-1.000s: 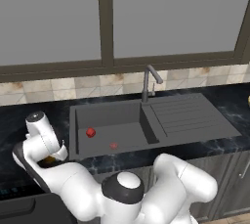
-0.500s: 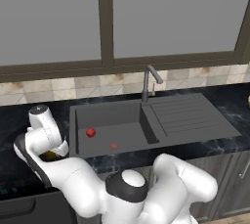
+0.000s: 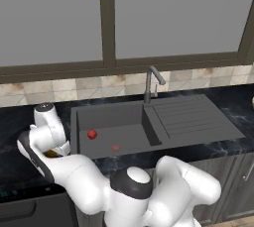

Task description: Remove the bell pepper and lemon from the sink. Then move the bowl and cup from the counter to the sink for washing.

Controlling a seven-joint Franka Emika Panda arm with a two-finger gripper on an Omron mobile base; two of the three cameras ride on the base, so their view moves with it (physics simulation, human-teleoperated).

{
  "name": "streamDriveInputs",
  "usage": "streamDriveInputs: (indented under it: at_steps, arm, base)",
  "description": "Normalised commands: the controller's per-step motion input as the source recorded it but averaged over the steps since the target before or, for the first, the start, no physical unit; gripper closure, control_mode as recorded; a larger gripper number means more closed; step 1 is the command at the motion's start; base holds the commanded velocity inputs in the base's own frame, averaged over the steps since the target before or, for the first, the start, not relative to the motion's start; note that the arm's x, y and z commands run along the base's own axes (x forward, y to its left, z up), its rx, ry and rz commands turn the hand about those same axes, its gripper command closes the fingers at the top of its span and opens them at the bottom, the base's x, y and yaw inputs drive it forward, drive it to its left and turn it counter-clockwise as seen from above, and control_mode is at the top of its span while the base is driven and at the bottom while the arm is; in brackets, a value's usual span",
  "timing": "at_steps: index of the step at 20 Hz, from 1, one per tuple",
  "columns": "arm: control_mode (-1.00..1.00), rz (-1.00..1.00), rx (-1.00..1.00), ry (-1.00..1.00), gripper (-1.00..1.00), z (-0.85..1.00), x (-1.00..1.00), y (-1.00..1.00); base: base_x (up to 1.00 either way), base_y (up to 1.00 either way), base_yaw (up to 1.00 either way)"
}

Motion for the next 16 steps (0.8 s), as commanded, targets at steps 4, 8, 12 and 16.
streamDriveInputs:
  at_steps: [4, 8, 12, 16]
  arm:
    - [-1.0, -0.04, 0.04, 0.0, -1.0, -0.1, 0.1, 0.06]
    - [-1.0, -0.03, 0.05, 0.0, -1.0, -0.08, 0.1, 0.04]
    - [-1.0, 0.0, 0.01, 0.0, -1.0, -0.14, 0.08, 0.03]
    - [-1.0, 0.0, 0.0, 0.0, -1.0, -0.08, 0.08, 0.01]
  base:
    - [0.0, 0.0, 0.0]
    - [0.0, 0.0, 0.0]
    - [0.0, 0.0, 0.0]
    - [0.0, 0.0, 0.0]
